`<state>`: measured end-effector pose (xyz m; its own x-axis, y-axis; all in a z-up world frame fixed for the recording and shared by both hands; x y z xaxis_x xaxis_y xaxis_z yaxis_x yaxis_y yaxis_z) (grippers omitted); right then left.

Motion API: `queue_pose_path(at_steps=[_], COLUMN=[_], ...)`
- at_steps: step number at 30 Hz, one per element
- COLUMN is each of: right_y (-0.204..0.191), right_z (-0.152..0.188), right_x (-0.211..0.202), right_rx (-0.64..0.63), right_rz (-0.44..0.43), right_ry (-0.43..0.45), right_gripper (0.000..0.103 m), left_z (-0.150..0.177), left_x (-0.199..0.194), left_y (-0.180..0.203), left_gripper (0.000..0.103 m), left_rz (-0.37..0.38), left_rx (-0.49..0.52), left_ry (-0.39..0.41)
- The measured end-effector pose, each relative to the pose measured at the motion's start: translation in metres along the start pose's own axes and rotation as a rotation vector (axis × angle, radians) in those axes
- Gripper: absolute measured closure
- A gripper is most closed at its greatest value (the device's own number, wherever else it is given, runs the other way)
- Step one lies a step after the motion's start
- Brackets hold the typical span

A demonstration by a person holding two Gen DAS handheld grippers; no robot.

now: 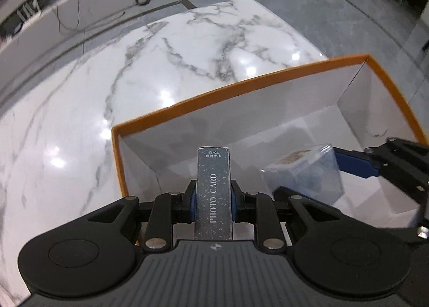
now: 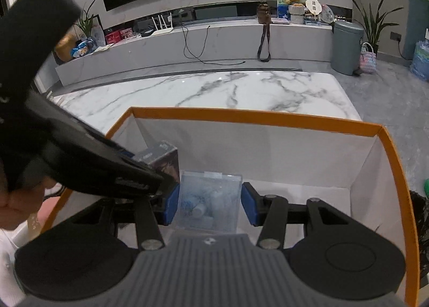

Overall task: Organize rigid objects
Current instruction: 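Lower the PHOTO CARD box into the orange box while right tool releases clear box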

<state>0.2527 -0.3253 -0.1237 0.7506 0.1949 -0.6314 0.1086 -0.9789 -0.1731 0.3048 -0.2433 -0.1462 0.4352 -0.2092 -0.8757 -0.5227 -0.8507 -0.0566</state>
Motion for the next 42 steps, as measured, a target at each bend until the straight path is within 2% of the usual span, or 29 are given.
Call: queue_pose_path(at_steps=[8, 11, 12, 18, 24, 27, 31, 35, 39, 42], right_y=[0.002, -0.001, -0.001, 0.002, 0.001, 0.000, -0.005, -0.014, -0.020, -0.023], right_z=[0.001, 0.000, 0.000, -0.001, -0.001, -0.001, -0.007, -0.021, -0.025, -0.025], right_x=[-0.003, -0.004, -0.005, -0.004, -0.002, -0.003, 0.003, 0.020, 0.047, 0.063], right_rx=[0.012, -0.007, -0.011, 0.003, 0.000, 0.009, 0.040, 0.009, 0.009, 0.032], right_rz=[0.001, -0.006, -0.003, -0.005, -0.009, -0.021, -0.064, -0.064, -0.042, -0.036], right_ry=[0.006, 0.012, 0.013, 0.012, -0.008, -0.029, -0.085, -0.112, -0.144, -0.170], right_gripper=[0.054, 0.054, 0.054, 0.054, 0.054, 0.054, 0.054, 0.054, 0.054, 0.054], left_z=[-0.001, -0.002, -0.002, -0.002, -0.010, -0.012, -0.006, 0.009, 0.018, 0.021], left_x=[0.008, 0.007, 0.008, -0.001, -0.033, -0.049, -0.053, -0.043, -0.033, -0.030], left_y=[0.003, -0.002, -0.005, -0.011, -0.016, -0.023, -0.038, -0.051, -0.056, -0.055], left_gripper=[0.077, 0.076, 0.075, 0.074, 0.073, 0.065, 0.062, 0.062, 0.072, 0.085], left_rz=[-0.077, -0.171, -0.180, -0.163, -0.140, -0.137, -0.167, -0.092, -0.062, -0.012], left_rx=[0.088, 0.158, 0.157, 0.150, 0.142, 0.117, 0.076, -0.047, -0.086, -0.104], left_ry=[-0.011, -0.001, -0.004, 0.011, 0.103, 0.141, 0.115, 0.059, 0.053, 0.054])
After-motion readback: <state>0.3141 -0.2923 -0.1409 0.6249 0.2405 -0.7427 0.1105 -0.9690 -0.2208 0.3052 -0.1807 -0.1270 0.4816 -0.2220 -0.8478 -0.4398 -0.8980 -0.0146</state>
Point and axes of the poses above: each gripper's, at about its wrist camera, not at the fingertips, and x roughly the way its jaws point, y to its right, z to its underside, the point moved 10 cm from there along x, roughly the way its jaws point, and after that the axes turned 5 degrees about y, right-handed, at the moved point
